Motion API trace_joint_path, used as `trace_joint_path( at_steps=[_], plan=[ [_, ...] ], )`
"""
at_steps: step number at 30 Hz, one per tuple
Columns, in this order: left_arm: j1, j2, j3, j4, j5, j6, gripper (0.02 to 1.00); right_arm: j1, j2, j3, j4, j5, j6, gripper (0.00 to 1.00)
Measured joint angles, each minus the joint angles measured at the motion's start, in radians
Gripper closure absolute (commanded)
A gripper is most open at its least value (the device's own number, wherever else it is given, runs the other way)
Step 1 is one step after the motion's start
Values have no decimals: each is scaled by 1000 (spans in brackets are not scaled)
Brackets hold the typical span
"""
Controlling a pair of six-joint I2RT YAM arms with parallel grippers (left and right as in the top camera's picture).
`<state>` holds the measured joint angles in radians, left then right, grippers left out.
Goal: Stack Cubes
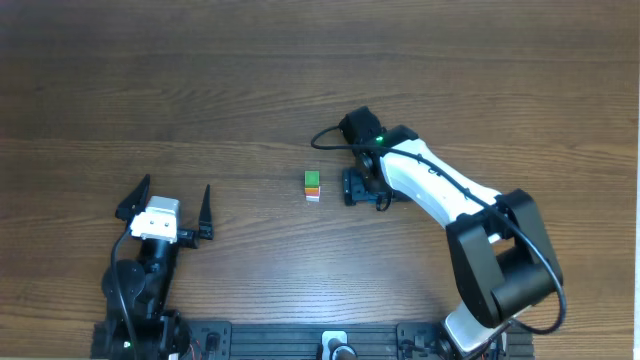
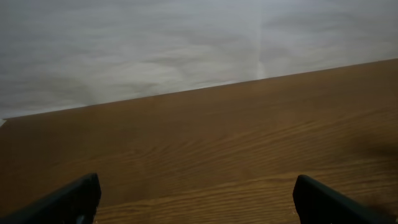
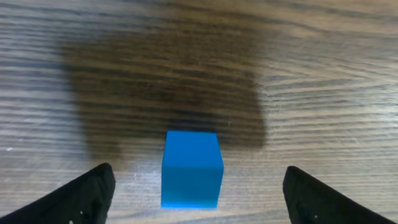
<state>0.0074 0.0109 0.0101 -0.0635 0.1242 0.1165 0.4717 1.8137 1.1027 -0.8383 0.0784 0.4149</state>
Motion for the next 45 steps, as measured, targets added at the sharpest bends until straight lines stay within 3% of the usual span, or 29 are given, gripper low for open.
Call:
trace_joint_path(
  at_steps=[12,18,45],
  plan=[
    [0,0,0,0,0,0,18,-16,5,-2,17,-39,79,375],
    [0,0,0,0,0,0,18,-24,5,-2,17,-55,97,531],
    [0,0,0,0,0,0,18,-24,3,-9,26,-64,97,855]
  ],
)
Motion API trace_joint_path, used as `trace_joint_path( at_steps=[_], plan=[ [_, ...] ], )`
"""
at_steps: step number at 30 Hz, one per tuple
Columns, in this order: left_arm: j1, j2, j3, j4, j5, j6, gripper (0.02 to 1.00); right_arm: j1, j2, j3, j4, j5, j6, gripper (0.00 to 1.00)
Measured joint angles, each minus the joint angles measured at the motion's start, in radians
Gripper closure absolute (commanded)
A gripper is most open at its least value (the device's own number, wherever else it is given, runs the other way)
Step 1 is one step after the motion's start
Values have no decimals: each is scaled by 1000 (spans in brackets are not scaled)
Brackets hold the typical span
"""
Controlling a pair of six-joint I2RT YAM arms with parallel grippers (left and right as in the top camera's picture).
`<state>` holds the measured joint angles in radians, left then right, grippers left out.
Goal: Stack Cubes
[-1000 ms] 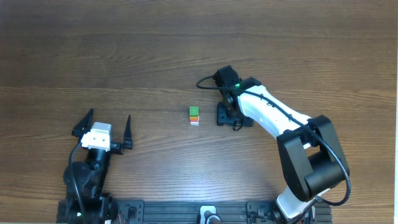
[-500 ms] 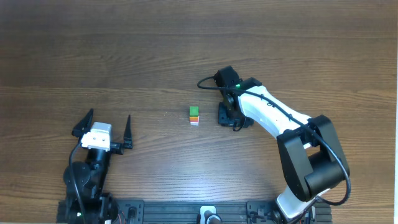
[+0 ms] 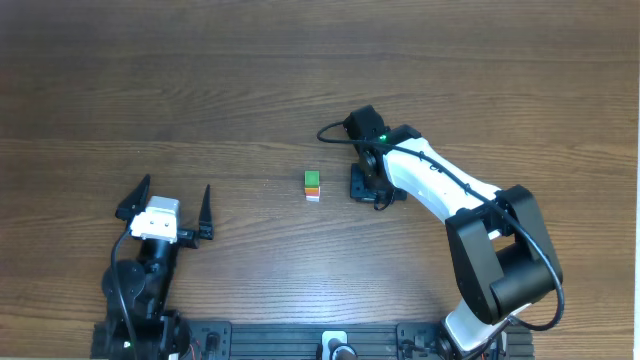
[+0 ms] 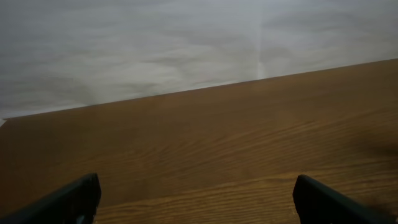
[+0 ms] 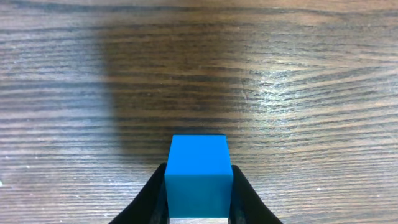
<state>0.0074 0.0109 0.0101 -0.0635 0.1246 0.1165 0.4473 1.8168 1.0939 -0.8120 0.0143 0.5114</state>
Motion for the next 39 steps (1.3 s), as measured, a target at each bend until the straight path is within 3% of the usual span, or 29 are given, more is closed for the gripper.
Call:
trace_joint_path(
  at_steps=[5,10,18,28,39],
  plan=[
    [0,0,0,0,0,0,18,0,-56,23,-83,-13,0,877],
    [0,0,0,0,0,0,18,9,-152,195,-249,-14,-10,904],
    [0,0,0,0,0,0,18,141,-171,518,-425,26,18,925],
    [0,0,0,0,0,0,18,270,-52,565,-452,34,126,930],
    [0,0,0,0,0,0,20,305,11,565,-436,18,182,932]
  ],
)
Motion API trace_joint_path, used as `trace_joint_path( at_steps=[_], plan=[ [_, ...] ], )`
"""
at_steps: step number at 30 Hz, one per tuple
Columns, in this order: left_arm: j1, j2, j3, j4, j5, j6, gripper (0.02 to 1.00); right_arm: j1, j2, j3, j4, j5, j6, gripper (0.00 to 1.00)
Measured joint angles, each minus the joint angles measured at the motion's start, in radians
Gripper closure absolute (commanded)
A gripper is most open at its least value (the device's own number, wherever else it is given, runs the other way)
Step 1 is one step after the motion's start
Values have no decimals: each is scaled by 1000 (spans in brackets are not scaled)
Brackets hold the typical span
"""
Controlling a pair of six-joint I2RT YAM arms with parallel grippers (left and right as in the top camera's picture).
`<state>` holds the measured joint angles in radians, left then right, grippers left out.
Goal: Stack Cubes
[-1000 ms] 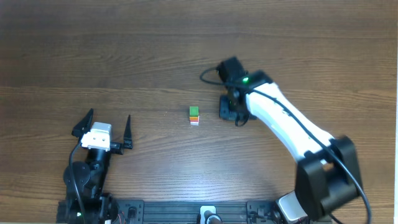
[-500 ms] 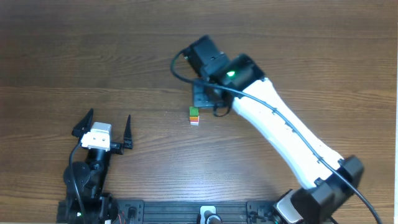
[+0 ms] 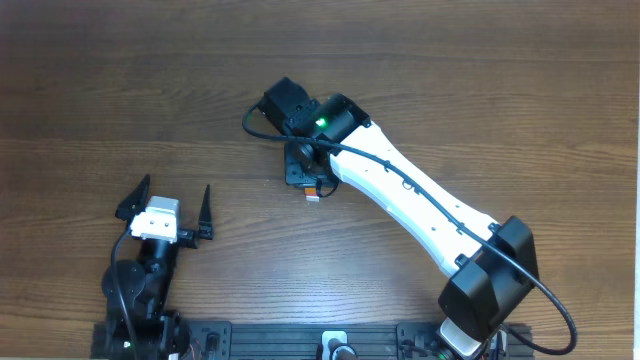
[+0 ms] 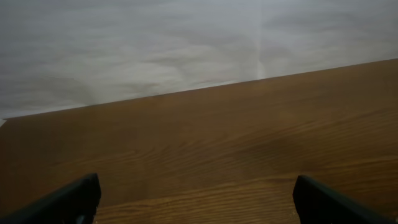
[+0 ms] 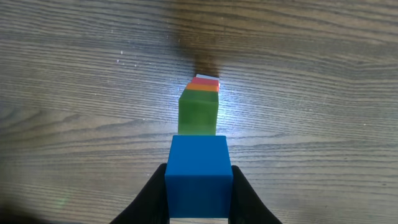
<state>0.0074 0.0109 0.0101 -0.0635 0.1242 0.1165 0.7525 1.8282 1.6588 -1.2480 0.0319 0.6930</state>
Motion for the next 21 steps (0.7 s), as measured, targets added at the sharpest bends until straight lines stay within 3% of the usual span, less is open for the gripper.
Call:
trace_joint_path(
  at_steps=[21],
  plan=[
    [0,0,0,0,0,0,18,0,59,0,23,-8,15,936]
  ],
)
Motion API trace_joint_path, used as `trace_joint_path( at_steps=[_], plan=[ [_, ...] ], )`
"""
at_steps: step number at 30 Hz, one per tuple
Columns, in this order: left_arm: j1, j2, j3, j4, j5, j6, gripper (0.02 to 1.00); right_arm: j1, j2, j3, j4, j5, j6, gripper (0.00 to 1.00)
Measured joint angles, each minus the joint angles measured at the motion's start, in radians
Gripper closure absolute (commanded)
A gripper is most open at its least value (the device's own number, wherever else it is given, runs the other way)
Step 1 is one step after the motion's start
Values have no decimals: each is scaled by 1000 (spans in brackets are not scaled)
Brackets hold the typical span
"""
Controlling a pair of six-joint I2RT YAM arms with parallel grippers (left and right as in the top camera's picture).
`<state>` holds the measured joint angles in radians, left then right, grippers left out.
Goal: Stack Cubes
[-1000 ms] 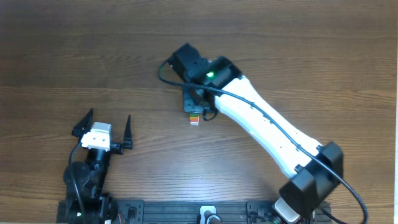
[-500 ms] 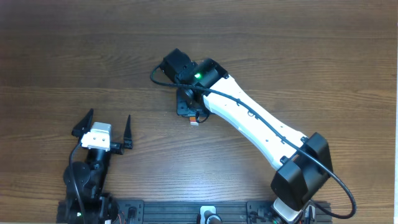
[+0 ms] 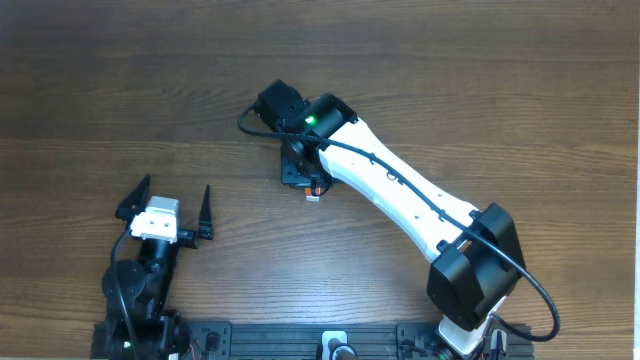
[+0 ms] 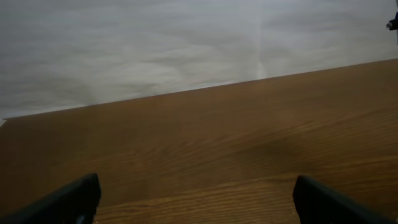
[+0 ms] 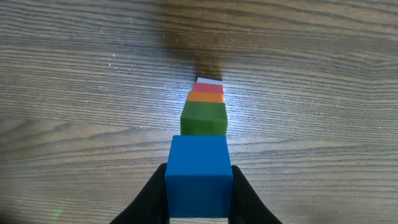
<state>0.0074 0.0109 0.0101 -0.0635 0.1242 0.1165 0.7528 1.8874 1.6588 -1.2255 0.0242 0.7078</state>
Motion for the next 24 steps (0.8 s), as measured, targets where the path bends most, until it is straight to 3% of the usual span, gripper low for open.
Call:
trace_joint_path(
  at_steps=[24],
  plan=[
    [0,0,0,0,0,0,18,-8,31,0,3,1,0,939]
  ],
)
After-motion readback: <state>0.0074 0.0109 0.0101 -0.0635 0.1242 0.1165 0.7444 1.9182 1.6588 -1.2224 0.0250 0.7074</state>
